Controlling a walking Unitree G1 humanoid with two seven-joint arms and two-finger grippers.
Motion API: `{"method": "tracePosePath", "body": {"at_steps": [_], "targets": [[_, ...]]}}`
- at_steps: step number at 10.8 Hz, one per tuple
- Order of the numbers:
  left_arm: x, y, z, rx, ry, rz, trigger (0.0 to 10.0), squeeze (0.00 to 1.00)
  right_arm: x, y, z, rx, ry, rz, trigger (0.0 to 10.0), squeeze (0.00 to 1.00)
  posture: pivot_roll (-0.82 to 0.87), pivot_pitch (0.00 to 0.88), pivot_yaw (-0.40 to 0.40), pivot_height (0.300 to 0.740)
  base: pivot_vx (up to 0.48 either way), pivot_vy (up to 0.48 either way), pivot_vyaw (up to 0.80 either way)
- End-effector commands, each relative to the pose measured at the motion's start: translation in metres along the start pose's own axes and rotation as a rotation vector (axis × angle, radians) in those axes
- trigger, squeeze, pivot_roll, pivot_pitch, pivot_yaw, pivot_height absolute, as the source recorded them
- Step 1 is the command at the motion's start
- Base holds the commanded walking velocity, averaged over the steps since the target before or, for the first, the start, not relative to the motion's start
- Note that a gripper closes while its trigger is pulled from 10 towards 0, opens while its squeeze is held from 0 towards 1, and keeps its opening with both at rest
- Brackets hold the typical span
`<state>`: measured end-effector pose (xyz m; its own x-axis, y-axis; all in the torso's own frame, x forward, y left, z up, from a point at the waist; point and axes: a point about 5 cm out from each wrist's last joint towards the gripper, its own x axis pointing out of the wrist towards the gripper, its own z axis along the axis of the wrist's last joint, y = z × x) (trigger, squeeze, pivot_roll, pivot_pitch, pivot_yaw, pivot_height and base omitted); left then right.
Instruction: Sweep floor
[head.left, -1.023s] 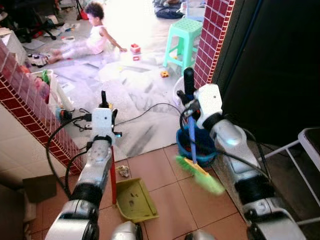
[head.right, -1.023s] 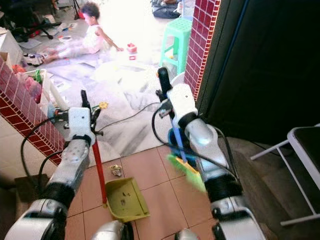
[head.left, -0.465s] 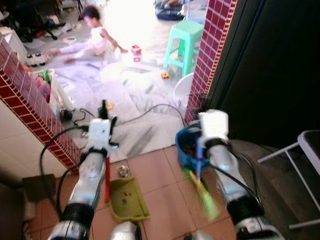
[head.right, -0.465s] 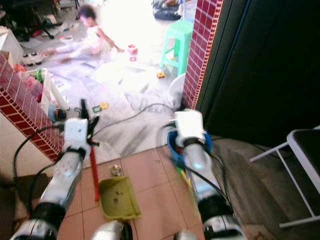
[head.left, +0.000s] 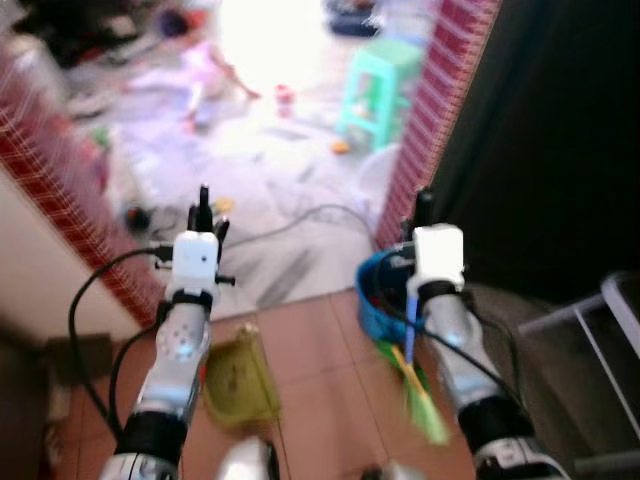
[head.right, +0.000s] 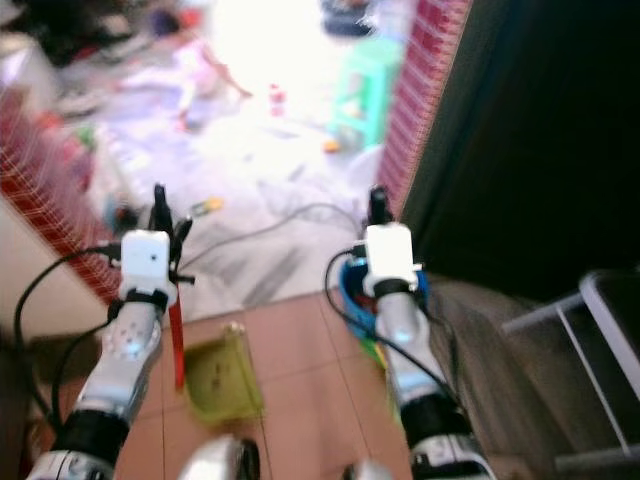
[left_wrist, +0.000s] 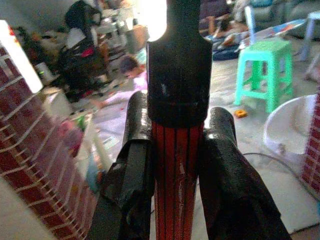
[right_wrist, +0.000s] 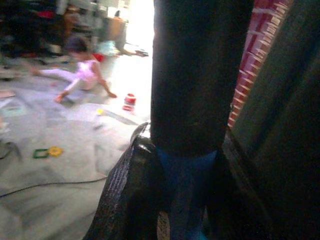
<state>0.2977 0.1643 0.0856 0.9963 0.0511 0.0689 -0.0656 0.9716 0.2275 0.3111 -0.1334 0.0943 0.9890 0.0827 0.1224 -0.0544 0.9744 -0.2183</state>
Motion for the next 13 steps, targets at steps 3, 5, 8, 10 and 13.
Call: {"method": "tracePosePath", "body": {"at_steps": [3,5,8,10,13], "targets": [[0.004,-0.003,0.016,-0.041,-0.050,-0.042,10.0,0.00,0.009,0.003,0.014,0.003,-0.056,-0.005,10.0,0.00,0.00,0.000,0.012,0.740,0.000,0.000,0.80],[0.004,-0.003,0.020,-0.014,-0.066,-0.034,10.0,0.00,0.013,0.005,0.016,0.011,-0.063,-0.009,10.0,0.00,0.01,0.000,0.013,0.740,0.000,0.000,0.80],[0.004,0.001,0.022,-0.010,-0.069,-0.025,10.0,0.00,0.015,0.008,0.015,0.026,-0.055,-0.013,10.0,0.00,0.02,0.000,0.017,0.740,0.000,0.000,0.80],[0.004,0.002,0.020,-0.018,-0.055,-0.020,10.0,0.00,0.016,0.008,0.016,0.028,-0.058,-0.015,10.0,0.00,0.02,0.000,0.017,0.740,0.000,0.000,0.80],[0.014,-0.004,0.016,-0.052,-0.025,-0.101,10.0,0.00,0.017,0.006,0.016,0.084,-0.056,-0.021,10.0,0.00,0.01,0.000,0.007,0.740,0.000,0.000,0.27]]}}
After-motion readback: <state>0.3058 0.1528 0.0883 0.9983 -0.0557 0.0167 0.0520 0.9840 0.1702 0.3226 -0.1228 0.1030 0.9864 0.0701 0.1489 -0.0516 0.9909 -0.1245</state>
